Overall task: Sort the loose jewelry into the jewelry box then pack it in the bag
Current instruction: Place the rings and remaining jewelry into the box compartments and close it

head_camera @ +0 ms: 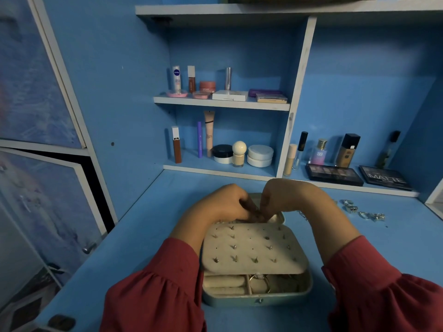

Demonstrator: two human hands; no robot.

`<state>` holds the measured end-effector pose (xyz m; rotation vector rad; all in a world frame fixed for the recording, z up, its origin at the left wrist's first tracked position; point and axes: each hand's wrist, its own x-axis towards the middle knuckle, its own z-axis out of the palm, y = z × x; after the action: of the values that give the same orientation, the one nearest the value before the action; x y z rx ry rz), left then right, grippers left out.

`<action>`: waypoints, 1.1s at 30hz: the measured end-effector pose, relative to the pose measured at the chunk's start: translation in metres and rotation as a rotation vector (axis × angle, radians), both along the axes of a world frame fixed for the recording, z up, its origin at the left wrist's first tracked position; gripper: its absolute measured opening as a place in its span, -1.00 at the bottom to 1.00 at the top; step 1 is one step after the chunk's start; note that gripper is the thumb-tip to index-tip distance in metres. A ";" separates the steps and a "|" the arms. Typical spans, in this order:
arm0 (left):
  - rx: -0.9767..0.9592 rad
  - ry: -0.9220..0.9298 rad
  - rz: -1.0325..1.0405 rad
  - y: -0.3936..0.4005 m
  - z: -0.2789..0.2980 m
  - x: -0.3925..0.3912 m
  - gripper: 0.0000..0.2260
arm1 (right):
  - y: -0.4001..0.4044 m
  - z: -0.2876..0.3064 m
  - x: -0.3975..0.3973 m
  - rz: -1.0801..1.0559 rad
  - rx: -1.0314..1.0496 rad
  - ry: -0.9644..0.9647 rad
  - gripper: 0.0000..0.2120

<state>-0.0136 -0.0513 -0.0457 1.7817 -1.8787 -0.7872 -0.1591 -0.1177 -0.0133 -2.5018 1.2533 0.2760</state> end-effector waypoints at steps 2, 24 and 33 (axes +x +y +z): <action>0.036 -0.005 -0.019 0.001 0.001 -0.002 -0.79 | 0.001 0.000 -0.001 0.012 0.030 0.003 -0.76; -0.151 -0.069 0.129 -0.006 -0.011 -0.004 -0.84 | 0.009 -0.024 -0.029 -0.046 -0.016 -0.378 -0.92; -0.120 -0.104 0.038 -0.004 -0.010 -0.007 -0.73 | 0.015 -0.035 -0.031 -0.012 -0.112 -0.390 -0.85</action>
<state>-0.0208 -0.0552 -0.0553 1.8088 -1.9094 -0.5653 -0.1897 -0.1023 -0.0483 -2.4765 1.1452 -0.2816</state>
